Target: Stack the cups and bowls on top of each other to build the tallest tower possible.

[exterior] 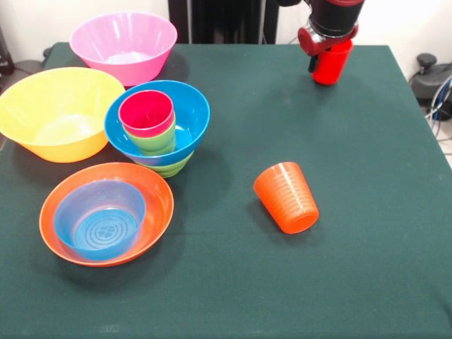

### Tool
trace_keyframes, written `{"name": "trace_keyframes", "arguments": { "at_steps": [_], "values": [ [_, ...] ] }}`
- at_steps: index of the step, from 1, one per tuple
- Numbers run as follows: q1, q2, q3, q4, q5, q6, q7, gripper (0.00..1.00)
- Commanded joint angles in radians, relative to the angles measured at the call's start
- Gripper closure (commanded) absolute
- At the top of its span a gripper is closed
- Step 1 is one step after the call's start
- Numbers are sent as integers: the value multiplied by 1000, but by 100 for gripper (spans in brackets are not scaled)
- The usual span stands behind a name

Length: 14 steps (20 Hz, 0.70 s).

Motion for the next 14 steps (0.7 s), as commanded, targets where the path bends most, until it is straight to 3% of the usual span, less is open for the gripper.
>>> {"name": "trace_keyframes", "arguments": {
  "at_steps": [1, 7, 14],
  "values": [
    [7, 15, -4, -26, -2, -66, 82, 100],
    [16, -35, -45, -49, -16, -23, 81, 100],
    [-63, -155, -42, -2, -31, -40, 16, 100]
  ]
}}
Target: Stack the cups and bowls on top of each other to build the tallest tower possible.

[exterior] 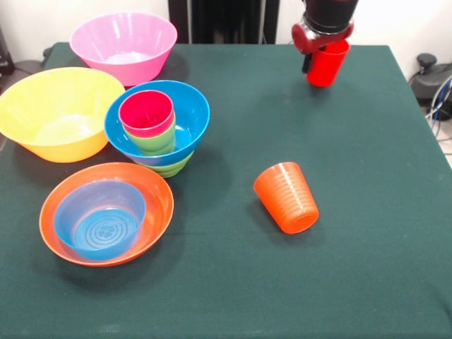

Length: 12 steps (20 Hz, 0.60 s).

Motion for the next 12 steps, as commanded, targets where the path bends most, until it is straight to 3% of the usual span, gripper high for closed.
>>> {"name": "trace_keyframes", "arguments": {
  "at_steps": [1, 3, 12],
  "values": [
    [-67, -107, -12, 2, -27, -44, 14, 100],
    [-97, -127, -1, 0, -14, -57, 12, 100],
    [-198, -178, 37, -75, -5, 49, -84, 100]
  ]
}}
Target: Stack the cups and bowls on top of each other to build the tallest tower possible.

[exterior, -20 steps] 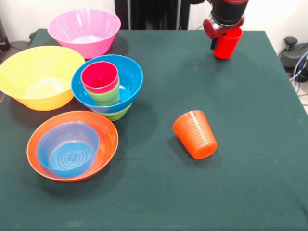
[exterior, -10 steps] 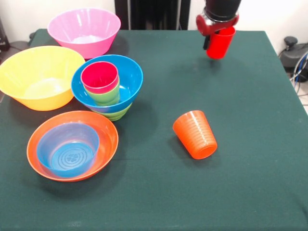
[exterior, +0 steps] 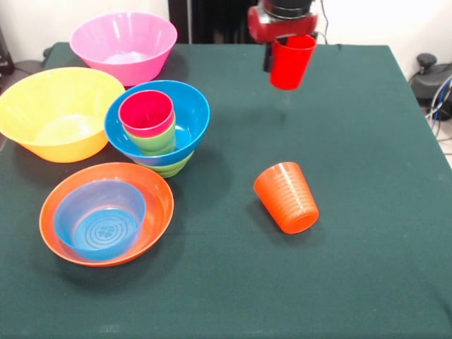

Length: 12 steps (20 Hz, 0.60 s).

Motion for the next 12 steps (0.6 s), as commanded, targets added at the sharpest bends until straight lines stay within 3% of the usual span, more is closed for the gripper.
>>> {"name": "trace_keyframes", "arguments": {
  "at_steps": [1, 12],
  "values": [
    [-60, -38, 45, -75, -8, 58, -93, 100],
    [-162, -19, 102, -178, -15, 130, -207, 100]
  ]
}}
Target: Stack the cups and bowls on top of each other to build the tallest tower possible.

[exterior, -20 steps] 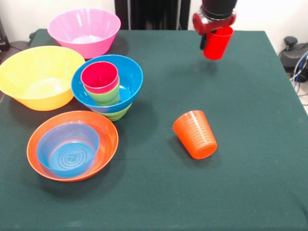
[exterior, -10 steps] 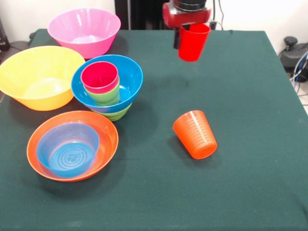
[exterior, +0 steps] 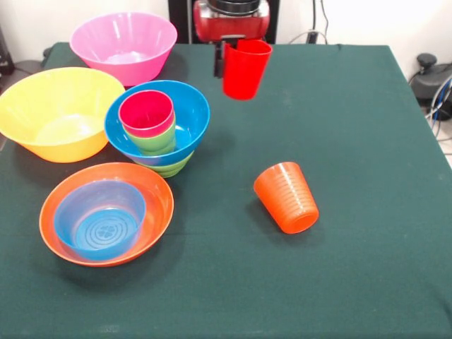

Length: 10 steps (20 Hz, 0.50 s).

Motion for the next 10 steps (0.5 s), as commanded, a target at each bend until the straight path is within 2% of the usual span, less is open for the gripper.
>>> {"name": "trace_keyframes", "arguments": {
  "at_steps": [1, 10],
  "values": [
    [-44, 24, 98, -113, -15, 127, -219, 100],
    [-135, -20, 174, -137, -3, 192, -287, 100]
  ]
}}
